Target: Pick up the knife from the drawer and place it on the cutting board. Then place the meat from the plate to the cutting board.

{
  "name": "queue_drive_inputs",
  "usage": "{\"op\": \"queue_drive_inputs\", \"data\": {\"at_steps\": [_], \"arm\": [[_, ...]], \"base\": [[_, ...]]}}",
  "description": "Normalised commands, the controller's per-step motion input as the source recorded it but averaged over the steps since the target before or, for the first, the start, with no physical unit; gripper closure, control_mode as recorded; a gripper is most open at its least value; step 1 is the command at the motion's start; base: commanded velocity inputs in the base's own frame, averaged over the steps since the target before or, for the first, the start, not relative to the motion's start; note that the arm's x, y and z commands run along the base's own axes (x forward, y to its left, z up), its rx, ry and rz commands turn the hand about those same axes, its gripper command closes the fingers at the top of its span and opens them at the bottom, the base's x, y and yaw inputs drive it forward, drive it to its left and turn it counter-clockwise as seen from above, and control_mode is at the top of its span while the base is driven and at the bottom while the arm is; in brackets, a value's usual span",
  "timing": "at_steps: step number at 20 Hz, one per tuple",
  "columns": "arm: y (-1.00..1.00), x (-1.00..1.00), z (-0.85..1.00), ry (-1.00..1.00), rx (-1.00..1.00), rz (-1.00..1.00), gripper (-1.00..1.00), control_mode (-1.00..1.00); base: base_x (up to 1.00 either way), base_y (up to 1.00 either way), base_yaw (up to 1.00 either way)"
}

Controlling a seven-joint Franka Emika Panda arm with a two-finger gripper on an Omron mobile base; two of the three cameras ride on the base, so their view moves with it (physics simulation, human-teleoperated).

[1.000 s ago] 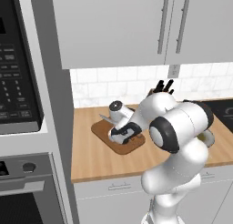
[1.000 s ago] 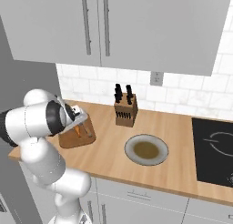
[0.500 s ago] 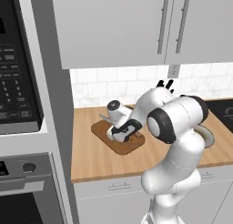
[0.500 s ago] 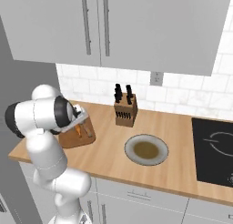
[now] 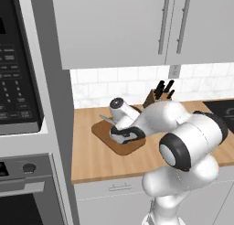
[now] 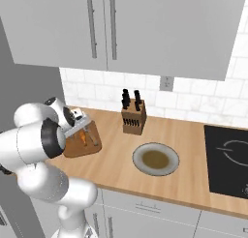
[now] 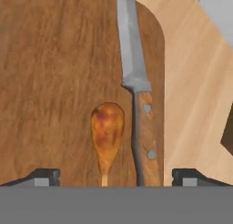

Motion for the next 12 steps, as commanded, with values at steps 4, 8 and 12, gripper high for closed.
{"op": "queue_drive_inputs", "data": {"at_steps": [4,8,12], "arm": [[-0.42,-0.46,0.72,0.0,0.05,0.0,-1.0,-1.0],[-0.71,-0.33,0.31,-0.01,0.1,0.0,-1.0,-1.0],[-0.98,-0.3,0.14,-0.03,0.19,-0.03,-1.0,-1.0]], "base": [[0.0,0.0,0.0],[0.0,0.0,0.0],[0.0,0.0,0.0]]}}
